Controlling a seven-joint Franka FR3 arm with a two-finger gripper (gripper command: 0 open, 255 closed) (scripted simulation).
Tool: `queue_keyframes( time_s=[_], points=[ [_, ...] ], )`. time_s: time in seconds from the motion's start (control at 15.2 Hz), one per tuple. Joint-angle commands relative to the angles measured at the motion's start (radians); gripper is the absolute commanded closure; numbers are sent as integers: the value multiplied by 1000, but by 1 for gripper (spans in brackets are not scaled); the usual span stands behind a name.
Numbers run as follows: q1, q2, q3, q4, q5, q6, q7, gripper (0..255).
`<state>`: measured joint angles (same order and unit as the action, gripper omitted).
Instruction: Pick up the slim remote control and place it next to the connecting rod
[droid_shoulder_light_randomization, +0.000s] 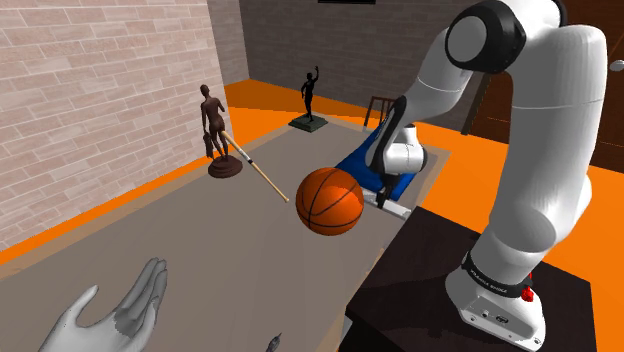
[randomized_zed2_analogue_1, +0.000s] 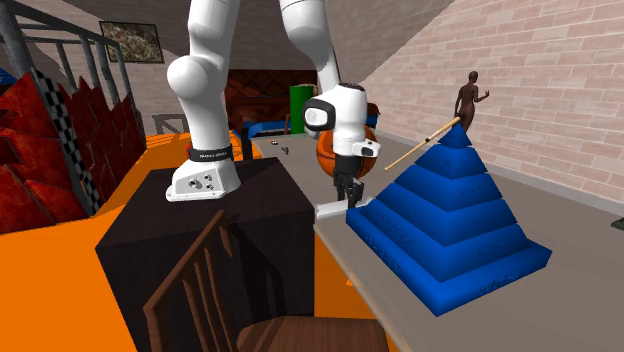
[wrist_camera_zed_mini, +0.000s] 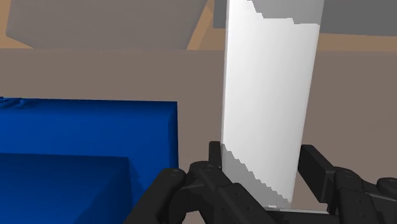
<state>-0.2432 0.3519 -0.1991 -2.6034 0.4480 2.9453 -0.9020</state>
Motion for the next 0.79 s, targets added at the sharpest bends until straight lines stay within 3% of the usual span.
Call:
queue_keyframes(
  time_s=[0.0,0.73],
  points=[
    [26,-28,-33,-10,-29,-24,22,255],
    [146,-222,-202,-53,-258,-166,196,255]
  ],
)
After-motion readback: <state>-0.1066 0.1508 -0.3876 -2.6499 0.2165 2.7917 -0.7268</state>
